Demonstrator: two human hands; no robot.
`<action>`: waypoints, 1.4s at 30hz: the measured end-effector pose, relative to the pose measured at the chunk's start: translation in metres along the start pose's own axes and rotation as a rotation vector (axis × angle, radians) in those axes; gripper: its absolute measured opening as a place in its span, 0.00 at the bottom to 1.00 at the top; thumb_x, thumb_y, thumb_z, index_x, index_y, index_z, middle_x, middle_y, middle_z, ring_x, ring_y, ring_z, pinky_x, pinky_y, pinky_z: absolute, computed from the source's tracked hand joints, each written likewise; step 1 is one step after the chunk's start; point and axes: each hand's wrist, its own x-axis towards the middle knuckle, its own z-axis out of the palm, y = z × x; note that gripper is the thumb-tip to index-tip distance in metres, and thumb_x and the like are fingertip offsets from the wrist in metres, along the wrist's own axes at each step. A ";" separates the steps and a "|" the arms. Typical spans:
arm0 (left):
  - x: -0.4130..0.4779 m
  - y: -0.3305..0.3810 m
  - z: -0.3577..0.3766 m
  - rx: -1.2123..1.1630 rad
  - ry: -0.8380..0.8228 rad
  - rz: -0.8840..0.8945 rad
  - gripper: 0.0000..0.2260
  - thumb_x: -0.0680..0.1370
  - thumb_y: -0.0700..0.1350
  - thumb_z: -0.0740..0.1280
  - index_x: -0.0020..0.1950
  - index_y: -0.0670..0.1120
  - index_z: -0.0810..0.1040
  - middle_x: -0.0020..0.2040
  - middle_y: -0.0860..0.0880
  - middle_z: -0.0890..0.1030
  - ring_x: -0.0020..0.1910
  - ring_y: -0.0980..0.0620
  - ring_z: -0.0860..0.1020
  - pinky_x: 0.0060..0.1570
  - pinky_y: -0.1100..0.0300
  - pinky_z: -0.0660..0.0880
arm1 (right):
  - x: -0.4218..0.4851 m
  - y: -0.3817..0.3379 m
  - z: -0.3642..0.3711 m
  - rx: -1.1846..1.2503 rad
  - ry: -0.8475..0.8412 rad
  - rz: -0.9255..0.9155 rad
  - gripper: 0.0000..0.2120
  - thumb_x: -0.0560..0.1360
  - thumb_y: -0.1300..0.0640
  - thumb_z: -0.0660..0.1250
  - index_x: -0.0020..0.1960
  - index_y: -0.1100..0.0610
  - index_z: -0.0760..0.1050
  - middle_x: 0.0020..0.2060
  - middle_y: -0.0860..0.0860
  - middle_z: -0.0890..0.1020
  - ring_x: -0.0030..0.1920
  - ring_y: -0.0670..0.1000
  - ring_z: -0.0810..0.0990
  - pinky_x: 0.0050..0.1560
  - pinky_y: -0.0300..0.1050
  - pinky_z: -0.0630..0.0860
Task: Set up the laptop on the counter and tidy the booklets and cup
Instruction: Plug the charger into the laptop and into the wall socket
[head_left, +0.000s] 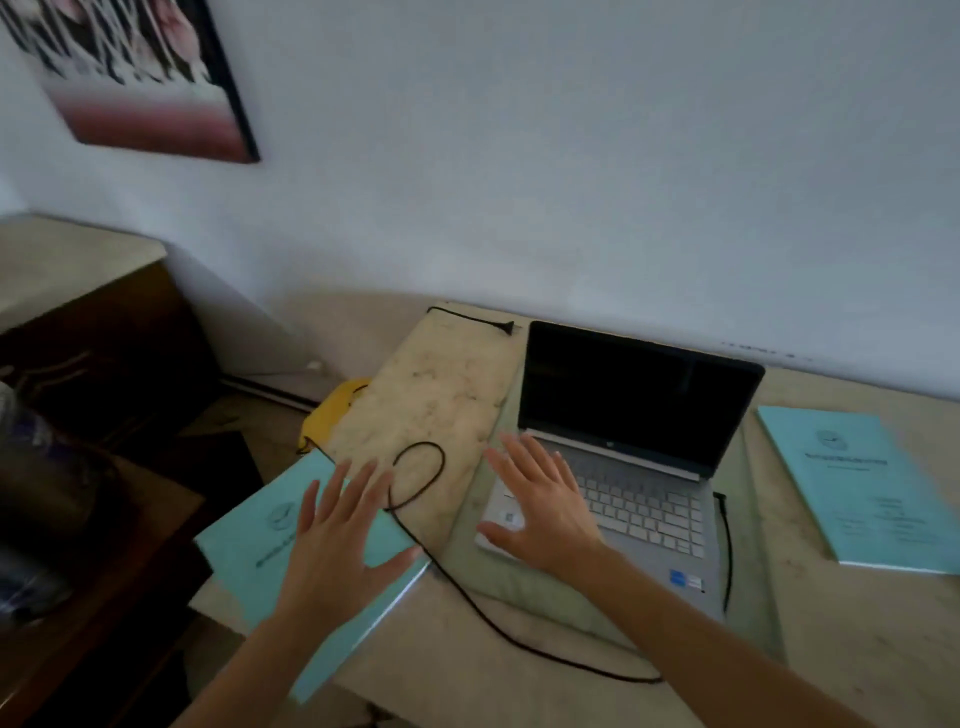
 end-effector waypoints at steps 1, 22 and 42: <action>-0.007 -0.019 -0.007 0.002 0.005 -0.008 0.40 0.69 0.74 0.47 0.74 0.52 0.60 0.75 0.51 0.62 0.76 0.50 0.52 0.74 0.47 0.47 | 0.007 -0.019 0.003 0.006 0.004 -0.006 0.40 0.72 0.35 0.61 0.76 0.43 0.44 0.78 0.45 0.46 0.77 0.49 0.41 0.74 0.53 0.40; -0.035 -0.328 -0.031 -0.009 0.013 -0.234 0.41 0.67 0.73 0.52 0.76 0.56 0.52 0.78 0.55 0.52 0.76 0.54 0.44 0.73 0.52 0.40 | 0.186 -0.229 0.151 0.054 -0.063 -0.012 0.40 0.71 0.32 0.57 0.75 0.40 0.40 0.77 0.42 0.43 0.77 0.48 0.40 0.76 0.54 0.46; 0.292 -0.496 0.025 -0.211 -0.132 0.236 0.41 0.66 0.77 0.48 0.74 0.62 0.46 0.75 0.63 0.45 0.75 0.60 0.40 0.73 0.55 0.42 | 0.370 -0.222 0.176 0.115 0.041 0.599 0.42 0.68 0.30 0.57 0.75 0.37 0.40 0.77 0.41 0.44 0.77 0.48 0.41 0.75 0.52 0.45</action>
